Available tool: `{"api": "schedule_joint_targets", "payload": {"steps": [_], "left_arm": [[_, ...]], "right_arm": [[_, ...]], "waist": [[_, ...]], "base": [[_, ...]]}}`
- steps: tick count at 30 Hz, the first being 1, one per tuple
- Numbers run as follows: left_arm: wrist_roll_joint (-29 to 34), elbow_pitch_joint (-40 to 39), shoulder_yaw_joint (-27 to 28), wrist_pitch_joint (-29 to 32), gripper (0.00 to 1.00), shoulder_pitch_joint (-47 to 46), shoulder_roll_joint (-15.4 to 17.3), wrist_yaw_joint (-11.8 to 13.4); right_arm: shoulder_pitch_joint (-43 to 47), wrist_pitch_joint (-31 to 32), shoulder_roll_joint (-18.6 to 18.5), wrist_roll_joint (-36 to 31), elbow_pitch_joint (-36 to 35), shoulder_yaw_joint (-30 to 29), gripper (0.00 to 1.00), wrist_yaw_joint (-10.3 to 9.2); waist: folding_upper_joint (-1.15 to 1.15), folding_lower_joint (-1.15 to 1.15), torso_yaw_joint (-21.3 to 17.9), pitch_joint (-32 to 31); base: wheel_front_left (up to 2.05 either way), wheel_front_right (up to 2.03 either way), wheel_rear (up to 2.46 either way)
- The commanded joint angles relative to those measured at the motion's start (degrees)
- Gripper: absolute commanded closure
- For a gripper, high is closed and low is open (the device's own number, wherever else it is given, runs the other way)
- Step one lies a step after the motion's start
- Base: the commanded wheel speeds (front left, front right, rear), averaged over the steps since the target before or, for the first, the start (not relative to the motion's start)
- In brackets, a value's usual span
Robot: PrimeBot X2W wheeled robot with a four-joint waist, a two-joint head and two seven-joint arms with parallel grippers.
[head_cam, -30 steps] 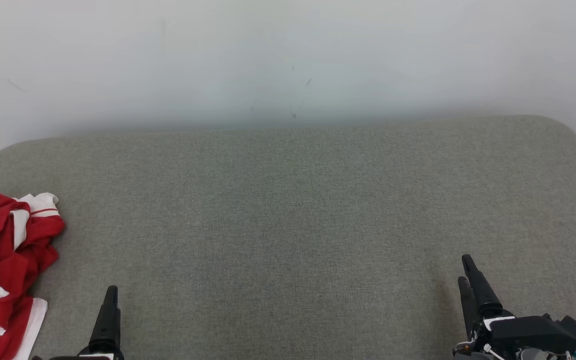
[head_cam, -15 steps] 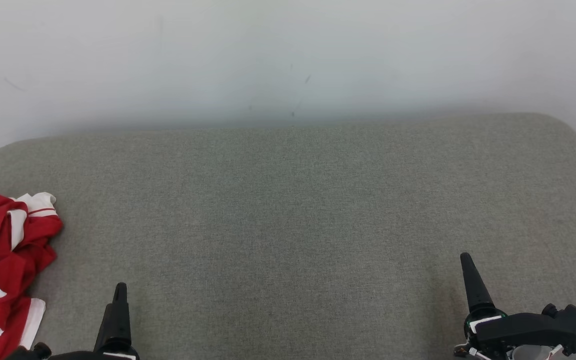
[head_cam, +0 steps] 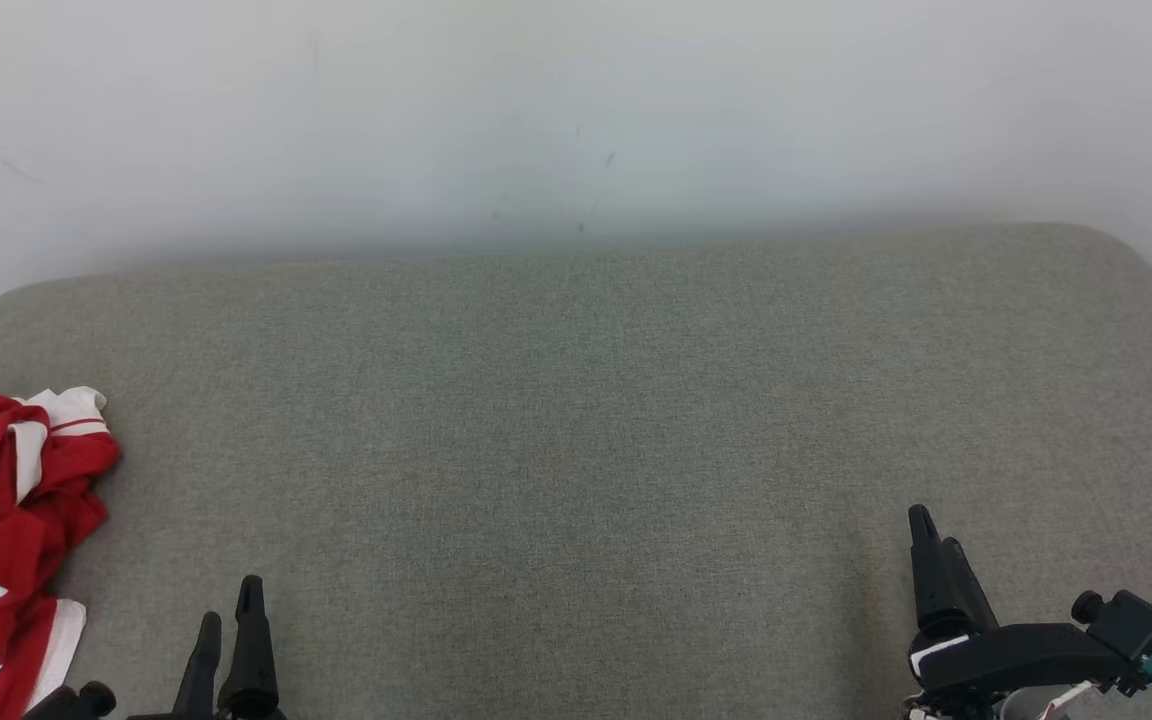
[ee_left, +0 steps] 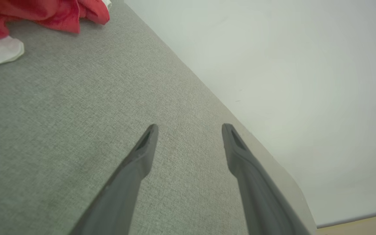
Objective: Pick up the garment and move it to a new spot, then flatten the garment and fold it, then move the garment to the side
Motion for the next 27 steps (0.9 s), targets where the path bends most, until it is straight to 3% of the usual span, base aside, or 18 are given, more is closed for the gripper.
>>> {"api": "schedule_joint_targets", "payload": {"steps": [1,27], "left_arm": [[1.89,-0.60,-0.02,-0.52,0.00,-0.39,0.34,-0.23],[19.24,-1.75,0.85,-4.97,0.00,0.82,0.16,-0.26]], "right_arm": [[-1.13,-0.54,-0.07,-1.79,-0.31,0.15,0.00,0.30],[-1.78,-4.95,0.59,-19.11,-0.33,0.07,0.00,0.38]], "waist": [[0.00,0.00,-0.01,0.02],[0.00,0.00,-0.28,0.46]], "base": [[0.00,0.00,0.00],[0.00,0.00,0.00]]}}
